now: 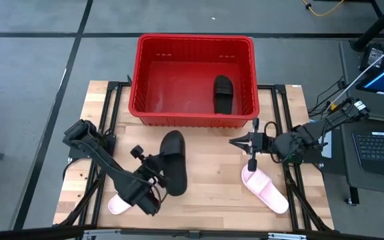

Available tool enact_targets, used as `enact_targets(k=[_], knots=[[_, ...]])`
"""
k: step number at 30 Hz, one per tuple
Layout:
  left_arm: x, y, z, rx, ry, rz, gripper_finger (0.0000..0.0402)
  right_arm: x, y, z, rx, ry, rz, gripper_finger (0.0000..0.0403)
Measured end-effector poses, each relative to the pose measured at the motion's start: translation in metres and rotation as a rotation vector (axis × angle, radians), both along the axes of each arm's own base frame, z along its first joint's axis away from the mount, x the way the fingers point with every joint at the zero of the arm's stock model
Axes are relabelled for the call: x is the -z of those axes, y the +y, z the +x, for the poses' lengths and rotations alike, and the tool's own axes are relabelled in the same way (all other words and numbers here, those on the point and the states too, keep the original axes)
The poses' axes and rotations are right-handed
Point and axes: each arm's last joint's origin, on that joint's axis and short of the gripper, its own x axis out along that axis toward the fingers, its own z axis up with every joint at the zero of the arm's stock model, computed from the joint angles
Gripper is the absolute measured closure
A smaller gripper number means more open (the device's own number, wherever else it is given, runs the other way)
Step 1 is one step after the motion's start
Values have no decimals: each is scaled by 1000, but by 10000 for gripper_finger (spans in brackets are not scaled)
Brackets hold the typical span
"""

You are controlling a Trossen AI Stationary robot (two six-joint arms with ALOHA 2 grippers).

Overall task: Pick and place slides into bin
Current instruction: Put the black slide into the red bin

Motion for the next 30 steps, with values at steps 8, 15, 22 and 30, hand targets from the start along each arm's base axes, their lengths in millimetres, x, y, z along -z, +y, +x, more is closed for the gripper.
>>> enact_targets(k=[8, 15, 22, 30], knots=[[-32, 27, 1, 12, -84, 113, 395, -13, 1, 2, -21, -89, -66, 377], [-43, 39, 1, 26, -71, 196, 395, -18, 1, 2, -25, -99, -83, 377], [-42, 57, 15, -4, 17, 191, 395, -19, 2, 2, -69, -96, -118, 393], [-44, 81, 42, 16, 137, 240, 395, -30, 6, 25, -104, -57, -123, 392]])
